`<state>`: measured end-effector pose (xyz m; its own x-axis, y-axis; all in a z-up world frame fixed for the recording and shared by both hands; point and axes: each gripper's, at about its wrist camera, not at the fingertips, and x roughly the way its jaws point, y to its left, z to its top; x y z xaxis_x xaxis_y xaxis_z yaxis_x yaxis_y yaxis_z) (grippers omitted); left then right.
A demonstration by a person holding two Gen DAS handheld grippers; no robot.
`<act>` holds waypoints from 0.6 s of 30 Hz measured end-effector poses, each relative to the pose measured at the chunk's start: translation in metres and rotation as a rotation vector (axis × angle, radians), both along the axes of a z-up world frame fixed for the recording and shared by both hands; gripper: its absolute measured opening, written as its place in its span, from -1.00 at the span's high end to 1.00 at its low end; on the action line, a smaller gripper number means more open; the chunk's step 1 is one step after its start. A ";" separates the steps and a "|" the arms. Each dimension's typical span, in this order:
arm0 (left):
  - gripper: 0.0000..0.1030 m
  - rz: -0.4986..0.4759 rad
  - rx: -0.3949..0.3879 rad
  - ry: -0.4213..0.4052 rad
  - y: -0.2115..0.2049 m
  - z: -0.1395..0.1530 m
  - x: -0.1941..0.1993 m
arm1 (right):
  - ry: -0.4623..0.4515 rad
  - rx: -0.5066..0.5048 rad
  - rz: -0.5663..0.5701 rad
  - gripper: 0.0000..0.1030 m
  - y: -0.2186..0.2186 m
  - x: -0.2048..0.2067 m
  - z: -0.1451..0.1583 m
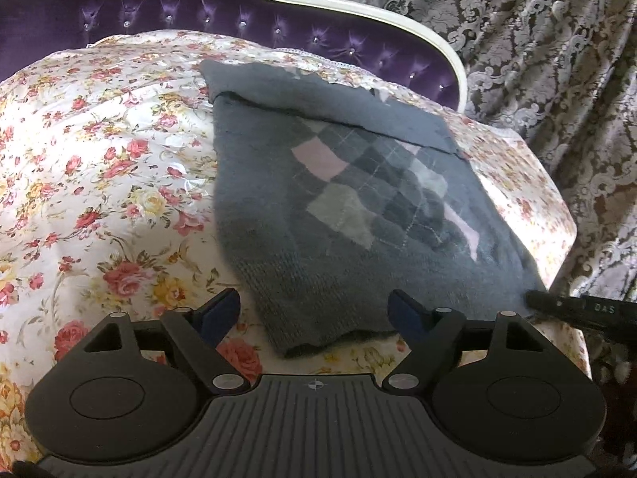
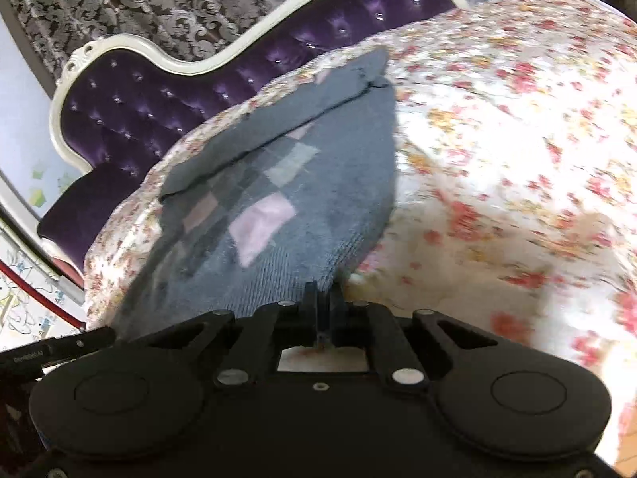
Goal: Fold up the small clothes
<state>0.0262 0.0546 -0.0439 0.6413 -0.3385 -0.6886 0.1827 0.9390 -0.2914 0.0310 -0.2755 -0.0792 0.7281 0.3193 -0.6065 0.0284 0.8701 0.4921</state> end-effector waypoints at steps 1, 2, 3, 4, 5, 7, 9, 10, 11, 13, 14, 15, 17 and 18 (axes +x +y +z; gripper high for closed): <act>-0.56 0.001 0.000 0.002 -0.001 0.000 0.000 | 0.004 0.017 -0.011 0.77 -0.005 -0.003 -0.001; -0.56 0.001 -0.001 0.005 -0.002 -0.001 0.001 | 0.006 0.034 -0.018 0.77 -0.009 -0.005 -0.003; -0.55 0.000 -0.002 0.005 -0.002 -0.002 0.002 | 0.008 0.043 -0.021 0.77 -0.010 -0.006 -0.003; -0.53 0.000 -0.004 0.005 -0.003 -0.002 0.003 | 0.006 0.045 -0.023 0.77 -0.010 -0.006 -0.003; -0.49 0.000 -0.008 0.005 -0.003 -0.002 0.004 | 0.005 0.041 -0.021 0.77 -0.008 -0.005 -0.002; -0.22 0.009 -0.019 0.009 -0.003 -0.002 0.006 | 0.003 0.042 -0.012 0.76 -0.005 -0.003 -0.002; -0.08 0.025 -0.022 0.012 -0.003 -0.002 0.008 | 0.002 0.044 -0.004 0.76 -0.003 -0.001 -0.002; -0.03 0.033 -0.026 0.013 -0.002 -0.002 0.008 | 0.002 0.042 -0.001 0.76 -0.003 0.000 -0.002; -0.02 0.039 -0.032 0.016 -0.001 -0.003 0.009 | 0.003 0.041 0.000 0.76 -0.003 0.000 -0.002; -0.02 0.046 -0.049 0.021 0.002 -0.002 0.009 | 0.004 0.045 0.001 0.76 -0.004 0.001 -0.002; -0.02 0.054 -0.055 0.025 0.003 -0.002 0.009 | 0.006 0.045 0.001 0.76 -0.004 0.000 -0.002; -0.02 0.064 -0.059 0.027 0.005 -0.001 0.008 | 0.007 0.046 0.001 0.76 -0.005 0.000 -0.002; -0.02 0.083 -0.062 0.028 0.006 -0.002 0.008 | 0.009 0.049 0.001 0.76 -0.005 0.000 -0.002; -0.02 0.080 -0.059 0.027 0.005 -0.003 0.009 | 0.010 0.048 0.002 0.76 -0.005 0.001 -0.002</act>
